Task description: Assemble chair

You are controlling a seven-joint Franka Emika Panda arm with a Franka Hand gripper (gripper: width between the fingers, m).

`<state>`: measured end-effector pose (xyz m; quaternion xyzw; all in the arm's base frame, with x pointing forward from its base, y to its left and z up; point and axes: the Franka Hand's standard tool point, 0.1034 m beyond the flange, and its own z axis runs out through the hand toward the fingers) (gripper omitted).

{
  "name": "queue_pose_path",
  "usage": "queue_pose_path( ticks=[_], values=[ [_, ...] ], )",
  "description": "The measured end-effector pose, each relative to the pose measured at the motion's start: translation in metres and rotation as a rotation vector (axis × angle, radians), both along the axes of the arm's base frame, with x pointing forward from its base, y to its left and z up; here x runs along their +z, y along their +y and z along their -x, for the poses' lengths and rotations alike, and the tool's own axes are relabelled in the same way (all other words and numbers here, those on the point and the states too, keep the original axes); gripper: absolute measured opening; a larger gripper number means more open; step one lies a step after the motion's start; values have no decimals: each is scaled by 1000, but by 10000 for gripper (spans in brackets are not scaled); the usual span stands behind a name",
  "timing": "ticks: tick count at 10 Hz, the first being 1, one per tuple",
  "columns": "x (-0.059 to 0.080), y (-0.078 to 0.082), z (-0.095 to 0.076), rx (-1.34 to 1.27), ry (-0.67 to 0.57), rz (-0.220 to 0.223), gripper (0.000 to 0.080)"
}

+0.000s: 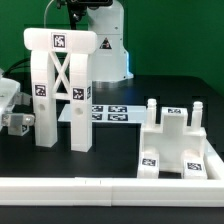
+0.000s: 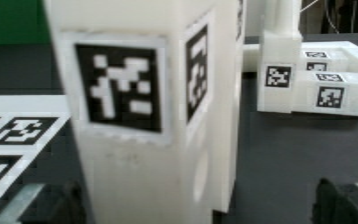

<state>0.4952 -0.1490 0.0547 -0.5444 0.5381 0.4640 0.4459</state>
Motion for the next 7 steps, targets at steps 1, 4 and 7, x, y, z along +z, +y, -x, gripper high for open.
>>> queue_pose_path(
  ticks=[1,4,7],
  values=[
    [0,6,-2,5,8,-8,649],
    [1,13,-5,13,15,-18,649],
    [1,12,-5,11,15,-18,282]
  ],
)
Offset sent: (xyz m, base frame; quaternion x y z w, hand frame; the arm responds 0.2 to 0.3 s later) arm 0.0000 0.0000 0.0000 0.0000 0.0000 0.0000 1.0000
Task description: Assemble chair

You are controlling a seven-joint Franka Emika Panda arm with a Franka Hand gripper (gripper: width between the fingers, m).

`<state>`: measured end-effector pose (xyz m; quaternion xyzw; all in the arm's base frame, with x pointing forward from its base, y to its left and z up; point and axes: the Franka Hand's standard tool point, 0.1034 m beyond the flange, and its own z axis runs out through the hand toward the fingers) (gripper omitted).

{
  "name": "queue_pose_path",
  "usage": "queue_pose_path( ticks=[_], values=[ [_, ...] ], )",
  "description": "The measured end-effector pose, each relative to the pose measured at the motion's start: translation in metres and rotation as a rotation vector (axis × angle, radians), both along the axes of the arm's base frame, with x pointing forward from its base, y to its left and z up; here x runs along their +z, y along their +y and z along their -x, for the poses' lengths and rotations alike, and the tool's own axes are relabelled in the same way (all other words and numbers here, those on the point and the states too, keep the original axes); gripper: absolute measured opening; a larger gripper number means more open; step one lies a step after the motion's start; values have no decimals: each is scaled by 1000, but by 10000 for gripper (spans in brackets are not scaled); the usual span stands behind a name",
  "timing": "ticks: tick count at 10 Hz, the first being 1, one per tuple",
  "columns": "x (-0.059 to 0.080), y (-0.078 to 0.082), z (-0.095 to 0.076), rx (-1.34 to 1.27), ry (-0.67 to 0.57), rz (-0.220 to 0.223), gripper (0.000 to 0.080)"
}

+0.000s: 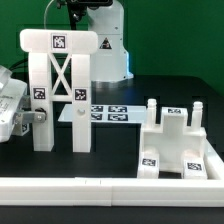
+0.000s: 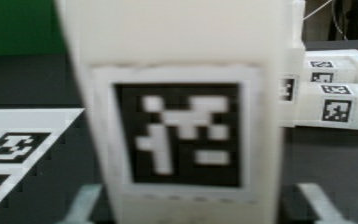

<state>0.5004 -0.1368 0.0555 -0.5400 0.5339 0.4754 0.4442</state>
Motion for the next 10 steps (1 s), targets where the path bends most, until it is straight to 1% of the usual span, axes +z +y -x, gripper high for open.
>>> queue_pose_path(
  ticks=[4,5,6,8,9,10],
  values=[
    [1,-1,0,1,-2,2,282],
    [5,-4,-4,1,-16,13,283],
    [15,-7,-10,-2,-35,28,283],
    [33,-12,-15,-6,-66,41,284],
    [42,-16,-24,2,-110,119,284],
    [56,-17,-28,-10,-137,204,284]
  ],
)
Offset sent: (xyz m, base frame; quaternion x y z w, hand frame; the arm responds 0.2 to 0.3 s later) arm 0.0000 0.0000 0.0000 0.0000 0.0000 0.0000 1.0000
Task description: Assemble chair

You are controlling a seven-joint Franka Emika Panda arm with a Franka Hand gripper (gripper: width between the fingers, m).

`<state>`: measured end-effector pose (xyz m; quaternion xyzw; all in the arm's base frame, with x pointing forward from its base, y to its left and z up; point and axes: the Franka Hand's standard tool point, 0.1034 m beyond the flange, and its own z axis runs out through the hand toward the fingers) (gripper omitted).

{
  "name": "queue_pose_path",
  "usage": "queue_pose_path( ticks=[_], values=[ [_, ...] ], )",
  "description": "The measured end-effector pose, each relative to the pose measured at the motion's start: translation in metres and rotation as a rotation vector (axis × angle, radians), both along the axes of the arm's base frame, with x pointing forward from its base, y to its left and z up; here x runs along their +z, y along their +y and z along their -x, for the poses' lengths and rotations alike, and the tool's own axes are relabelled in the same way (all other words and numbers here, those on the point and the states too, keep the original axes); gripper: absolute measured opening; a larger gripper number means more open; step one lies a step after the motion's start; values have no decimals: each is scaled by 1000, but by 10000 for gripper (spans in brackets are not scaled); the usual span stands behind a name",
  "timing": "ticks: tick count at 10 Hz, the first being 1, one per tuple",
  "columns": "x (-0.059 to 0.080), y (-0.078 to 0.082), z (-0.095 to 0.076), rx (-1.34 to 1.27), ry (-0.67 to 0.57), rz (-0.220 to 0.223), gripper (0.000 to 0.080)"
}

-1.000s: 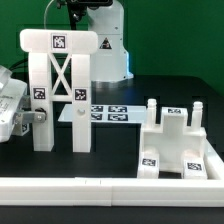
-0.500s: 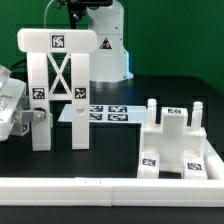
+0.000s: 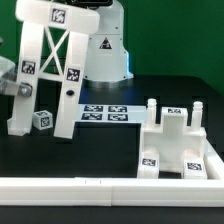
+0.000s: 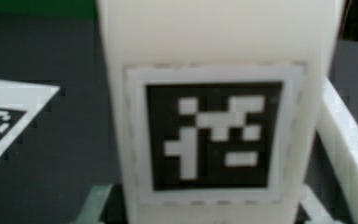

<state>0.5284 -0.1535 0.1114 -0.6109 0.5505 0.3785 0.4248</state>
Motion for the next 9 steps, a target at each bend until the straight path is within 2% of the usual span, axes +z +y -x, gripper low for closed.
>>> queue_pose_path(
  ticks=[1,2,3,4,5,6,7,9],
  values=[
    [-1,-1,9,-52,32,35,284],
    [-6,-4,8,-64,27,89,284],
    [-5,-6,-2,-72,1,180,284],
    [-1,-3,-6,-75,-20,246,284],
    [9,-4,-12,-37,-48,314,284],
    [17,-7,-25,-14,-91,407,284],
    [21,-6,-33,-9,-122,475,284],
    [20,-3,-41,-39,-160,587,284]
  ],
)
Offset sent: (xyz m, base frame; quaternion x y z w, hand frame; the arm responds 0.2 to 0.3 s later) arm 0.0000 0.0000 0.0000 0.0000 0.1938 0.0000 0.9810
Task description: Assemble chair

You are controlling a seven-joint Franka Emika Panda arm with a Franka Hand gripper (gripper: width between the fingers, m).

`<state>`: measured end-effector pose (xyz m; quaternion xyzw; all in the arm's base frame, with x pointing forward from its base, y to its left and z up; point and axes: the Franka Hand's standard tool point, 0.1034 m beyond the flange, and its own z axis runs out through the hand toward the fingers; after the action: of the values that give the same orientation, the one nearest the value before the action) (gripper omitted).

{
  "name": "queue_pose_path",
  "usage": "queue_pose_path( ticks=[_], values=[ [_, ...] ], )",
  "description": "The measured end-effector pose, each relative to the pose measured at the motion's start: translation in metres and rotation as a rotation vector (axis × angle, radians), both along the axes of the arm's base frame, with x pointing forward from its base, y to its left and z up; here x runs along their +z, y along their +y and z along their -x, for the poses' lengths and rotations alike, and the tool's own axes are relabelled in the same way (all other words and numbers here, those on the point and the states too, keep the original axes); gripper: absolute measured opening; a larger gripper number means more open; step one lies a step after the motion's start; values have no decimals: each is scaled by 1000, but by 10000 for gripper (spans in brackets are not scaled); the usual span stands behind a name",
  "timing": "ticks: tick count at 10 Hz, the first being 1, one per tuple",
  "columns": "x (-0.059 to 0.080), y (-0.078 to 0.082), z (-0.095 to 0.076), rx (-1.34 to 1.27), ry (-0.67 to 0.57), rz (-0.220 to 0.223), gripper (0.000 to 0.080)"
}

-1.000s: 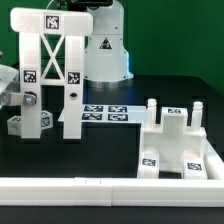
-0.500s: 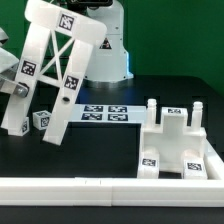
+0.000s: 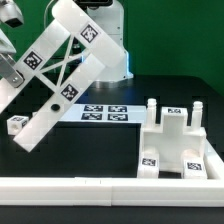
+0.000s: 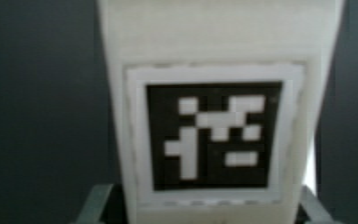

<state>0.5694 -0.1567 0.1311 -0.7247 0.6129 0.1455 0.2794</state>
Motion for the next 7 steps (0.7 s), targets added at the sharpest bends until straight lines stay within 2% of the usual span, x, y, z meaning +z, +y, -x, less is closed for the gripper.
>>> queue_pose_path(
  ticks=[2,4,5,6,7],
  values=[
    [-3,2,3,39,9,3,284],
    [-2,-13,-1,173,-56,31,284],
    [-1,-16,1,290,-4,37,284],
    [-1,-15,-3,435,52,75,284],
    [-2,-6,-9,537,94,109,284]
  ],
)
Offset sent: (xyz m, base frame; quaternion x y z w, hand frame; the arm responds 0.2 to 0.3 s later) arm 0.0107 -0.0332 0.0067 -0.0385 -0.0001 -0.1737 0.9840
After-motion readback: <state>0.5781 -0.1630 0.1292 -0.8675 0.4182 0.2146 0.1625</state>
